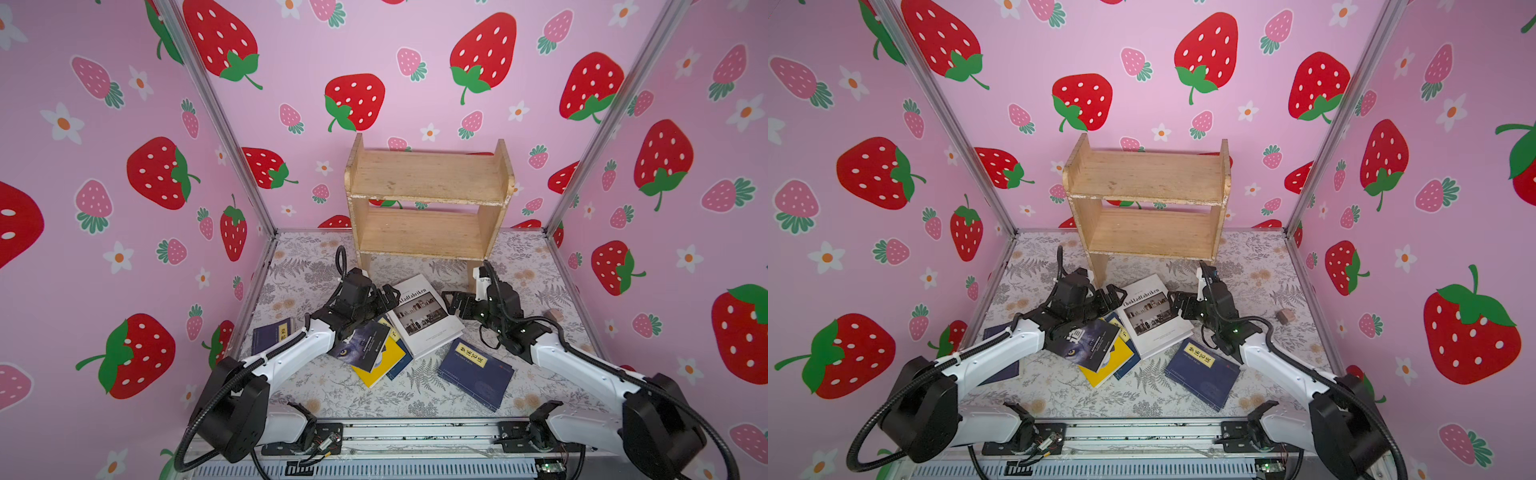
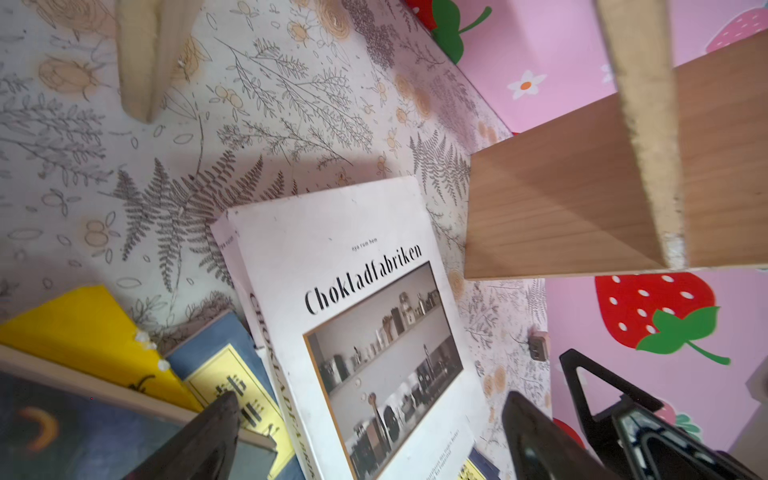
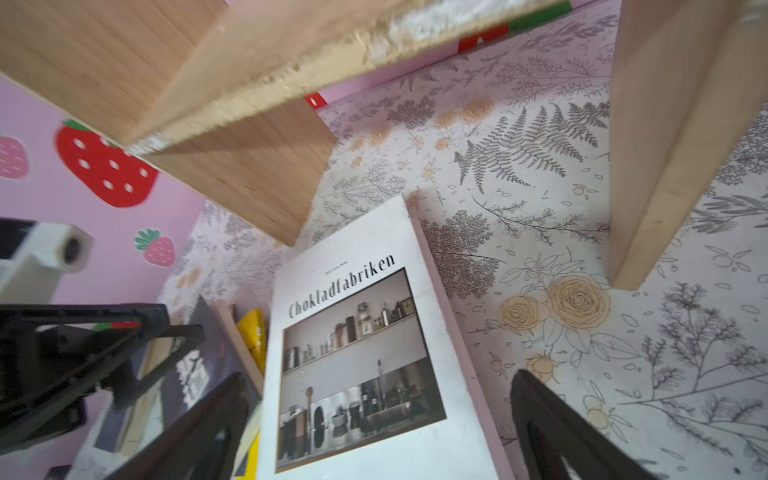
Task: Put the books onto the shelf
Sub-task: 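Reach both grippers to the white Chokladfabriken book and grasp its sides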
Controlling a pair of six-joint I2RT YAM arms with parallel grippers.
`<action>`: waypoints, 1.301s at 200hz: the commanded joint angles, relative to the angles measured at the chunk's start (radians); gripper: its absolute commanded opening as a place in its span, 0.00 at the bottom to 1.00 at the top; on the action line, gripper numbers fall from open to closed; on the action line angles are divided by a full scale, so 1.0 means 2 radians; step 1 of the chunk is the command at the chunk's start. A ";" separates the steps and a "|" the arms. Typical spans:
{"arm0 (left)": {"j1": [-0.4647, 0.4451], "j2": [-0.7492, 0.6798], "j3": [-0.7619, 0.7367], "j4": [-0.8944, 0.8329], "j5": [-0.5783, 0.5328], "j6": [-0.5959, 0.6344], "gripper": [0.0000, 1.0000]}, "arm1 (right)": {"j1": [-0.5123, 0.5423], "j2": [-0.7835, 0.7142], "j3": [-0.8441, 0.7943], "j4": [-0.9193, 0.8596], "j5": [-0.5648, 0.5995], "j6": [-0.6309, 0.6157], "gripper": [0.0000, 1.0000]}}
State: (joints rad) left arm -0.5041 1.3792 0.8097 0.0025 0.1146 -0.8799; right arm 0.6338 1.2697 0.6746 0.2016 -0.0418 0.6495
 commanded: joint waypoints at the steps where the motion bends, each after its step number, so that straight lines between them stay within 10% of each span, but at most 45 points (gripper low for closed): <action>1: 0.007 0.036 0.014 -0.002 0.004 0.020 0.99 | -0.001 0.053 0.029 -0.015 0.005 -0.046 1.00; 161: 0.018 0.222 0.025 0.213 0.106 -0.047 1.00 | 0.001 0.223 0.039 0.099 -0.114 -0.059 0.87; 260: 0.014 0.174 -0.032 0.376 0.140 -0.118 0.90 | 0.000 0.239 0.050 0.135 -0.145 -0.054 0.86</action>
State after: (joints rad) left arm -0.4576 1.7859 0.7525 0.6212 0.3290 -1.0687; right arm 0.6231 1.7348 0.7475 0.4301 -0.2722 0.5335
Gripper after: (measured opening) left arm 0.912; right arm 0.863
